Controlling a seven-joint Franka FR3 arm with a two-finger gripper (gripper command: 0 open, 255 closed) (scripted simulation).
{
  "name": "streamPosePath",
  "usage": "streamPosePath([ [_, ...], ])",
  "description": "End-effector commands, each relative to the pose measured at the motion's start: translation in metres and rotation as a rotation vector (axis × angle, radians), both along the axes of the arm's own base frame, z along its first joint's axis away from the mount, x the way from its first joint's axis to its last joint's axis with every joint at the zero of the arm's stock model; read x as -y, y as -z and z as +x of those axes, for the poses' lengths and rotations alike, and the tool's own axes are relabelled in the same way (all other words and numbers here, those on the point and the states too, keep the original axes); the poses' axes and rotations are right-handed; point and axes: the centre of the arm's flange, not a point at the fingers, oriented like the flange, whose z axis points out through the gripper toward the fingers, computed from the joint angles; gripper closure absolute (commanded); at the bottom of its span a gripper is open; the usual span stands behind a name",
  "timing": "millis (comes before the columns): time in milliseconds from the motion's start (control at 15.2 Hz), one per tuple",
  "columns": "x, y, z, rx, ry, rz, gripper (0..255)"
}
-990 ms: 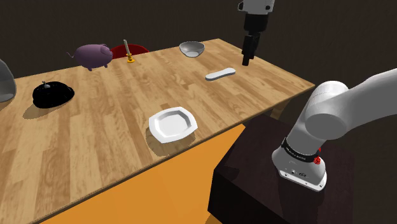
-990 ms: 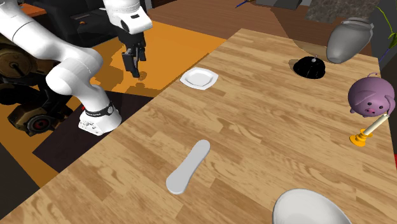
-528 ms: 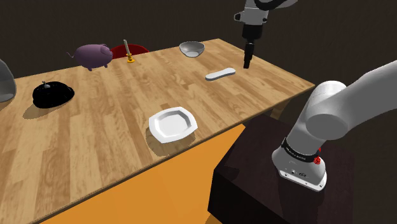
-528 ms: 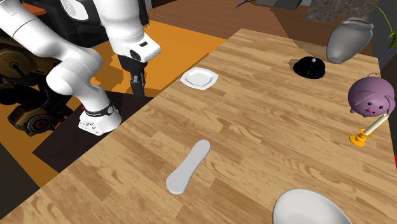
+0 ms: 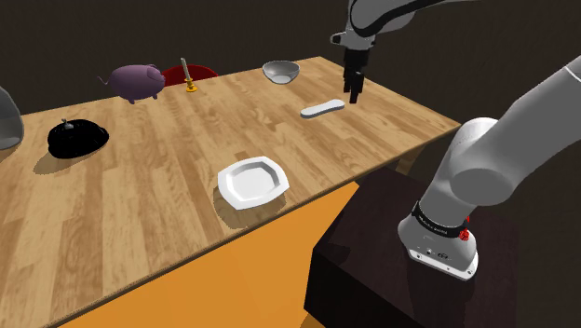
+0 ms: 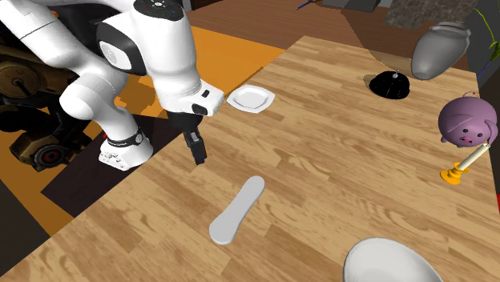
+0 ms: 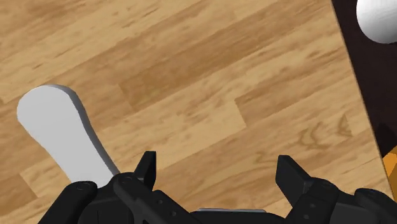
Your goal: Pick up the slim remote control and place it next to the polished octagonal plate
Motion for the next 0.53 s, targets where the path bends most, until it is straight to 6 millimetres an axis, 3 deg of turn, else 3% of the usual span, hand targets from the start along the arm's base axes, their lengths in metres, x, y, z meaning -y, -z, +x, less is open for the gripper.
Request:
streamPosePath([
  [0,0.014,0.014,0.018,0.010,-0.076,-0.007,0],
  [462,0.051,0.056,0.085,0.039,-0.322,-0.026,0],
])
